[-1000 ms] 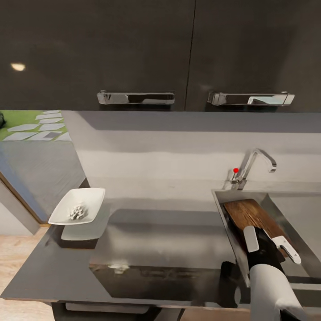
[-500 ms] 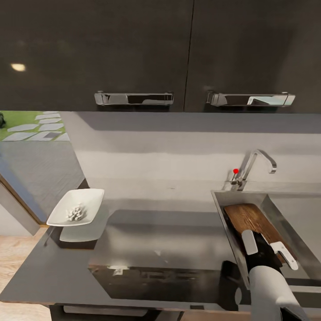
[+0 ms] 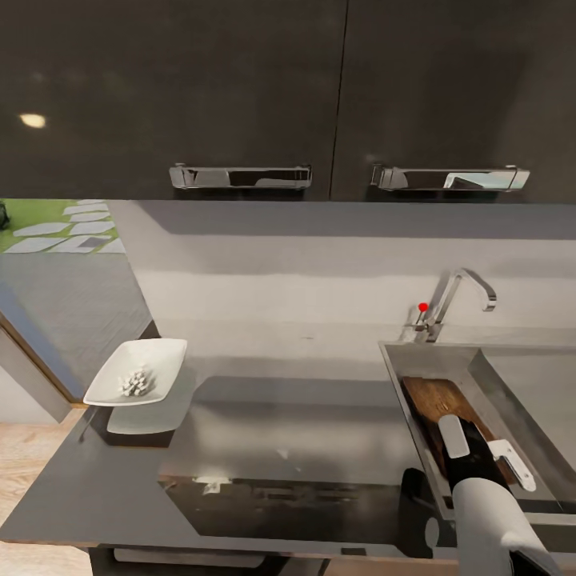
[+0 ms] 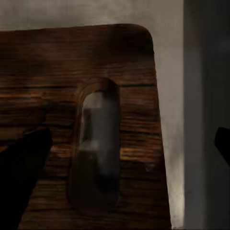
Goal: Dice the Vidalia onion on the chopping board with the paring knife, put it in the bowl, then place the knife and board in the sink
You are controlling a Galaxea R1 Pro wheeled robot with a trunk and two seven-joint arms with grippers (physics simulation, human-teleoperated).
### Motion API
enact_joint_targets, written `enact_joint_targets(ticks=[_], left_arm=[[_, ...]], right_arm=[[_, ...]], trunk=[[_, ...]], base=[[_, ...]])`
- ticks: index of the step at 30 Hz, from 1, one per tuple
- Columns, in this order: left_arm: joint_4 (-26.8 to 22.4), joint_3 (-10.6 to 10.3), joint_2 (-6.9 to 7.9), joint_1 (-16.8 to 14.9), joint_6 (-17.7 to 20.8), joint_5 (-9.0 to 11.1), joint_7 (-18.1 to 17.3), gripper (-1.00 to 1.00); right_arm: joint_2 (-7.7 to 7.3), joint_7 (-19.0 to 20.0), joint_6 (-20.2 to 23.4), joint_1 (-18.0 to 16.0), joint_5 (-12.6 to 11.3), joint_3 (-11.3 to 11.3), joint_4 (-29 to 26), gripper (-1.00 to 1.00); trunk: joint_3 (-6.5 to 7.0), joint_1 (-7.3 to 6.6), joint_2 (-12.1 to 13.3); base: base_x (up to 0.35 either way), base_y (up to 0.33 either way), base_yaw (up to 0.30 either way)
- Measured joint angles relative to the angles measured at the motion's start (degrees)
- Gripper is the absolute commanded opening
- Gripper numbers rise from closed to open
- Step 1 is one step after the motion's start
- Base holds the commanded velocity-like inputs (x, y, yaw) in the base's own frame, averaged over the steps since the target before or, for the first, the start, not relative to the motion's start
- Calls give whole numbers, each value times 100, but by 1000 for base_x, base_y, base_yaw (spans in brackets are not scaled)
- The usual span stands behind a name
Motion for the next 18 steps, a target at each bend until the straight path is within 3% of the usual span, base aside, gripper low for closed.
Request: enact_joint_targets(ticks=[11, 13, 15, 18], left_arm=[[0, 0, 0, 0, 0, 0, 0, 100], [0, 0, 1, 0, 0, 0, 1, 100], [0, 0, 4, 0, 0, 0, 4, 100], [0, 0, 8, 0, 0, 0, 3, 100]], right_arm=[[2, -9, -209, 2, 38, 67, -63, 100], [-2, -5, -196, 1, 47, 269, -202, 100], [-5, -8, -116, 0, 48, 687, -513, 100], [-9, -2, 468, 2, 25, 1287, -1022, 100]], trunk=[[0, 0, 0], [0, 0, 0], [0, 0, -1], [0, 0, -1]], base=[[0, 0, 0], [0, 0, 0], [0, 0, 0], [0, 0, 0]])
